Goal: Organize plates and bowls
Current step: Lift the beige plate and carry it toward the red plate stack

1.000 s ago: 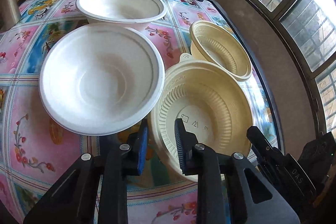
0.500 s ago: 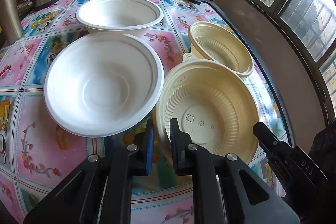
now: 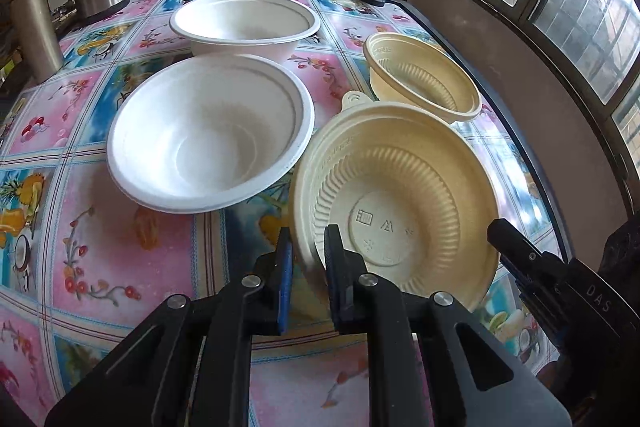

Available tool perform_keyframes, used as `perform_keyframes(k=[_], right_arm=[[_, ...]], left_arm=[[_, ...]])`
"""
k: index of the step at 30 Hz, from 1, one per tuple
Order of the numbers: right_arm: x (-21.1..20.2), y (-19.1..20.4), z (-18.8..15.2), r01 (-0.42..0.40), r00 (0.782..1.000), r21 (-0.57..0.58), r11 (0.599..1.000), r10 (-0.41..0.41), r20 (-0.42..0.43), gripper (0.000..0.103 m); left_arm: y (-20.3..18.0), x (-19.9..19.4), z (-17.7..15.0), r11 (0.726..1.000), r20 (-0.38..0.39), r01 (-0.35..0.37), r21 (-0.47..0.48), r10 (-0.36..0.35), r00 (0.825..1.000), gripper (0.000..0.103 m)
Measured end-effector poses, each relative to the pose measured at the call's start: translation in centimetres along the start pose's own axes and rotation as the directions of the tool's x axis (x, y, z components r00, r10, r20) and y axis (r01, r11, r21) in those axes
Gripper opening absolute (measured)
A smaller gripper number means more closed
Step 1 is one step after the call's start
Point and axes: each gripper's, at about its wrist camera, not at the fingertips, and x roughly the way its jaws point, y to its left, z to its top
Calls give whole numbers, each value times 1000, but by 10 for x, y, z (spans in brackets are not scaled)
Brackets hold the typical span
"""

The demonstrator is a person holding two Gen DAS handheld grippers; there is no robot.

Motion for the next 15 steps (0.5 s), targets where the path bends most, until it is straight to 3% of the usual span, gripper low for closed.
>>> perform_keyframes(k=[15], right_arm=[[5, 31, -51, -49, 993, -80, 996, 39, -112, 10]], left_arm=[[56, -50, -50, 996, 30, -87, -19, 88, 996, 14]])
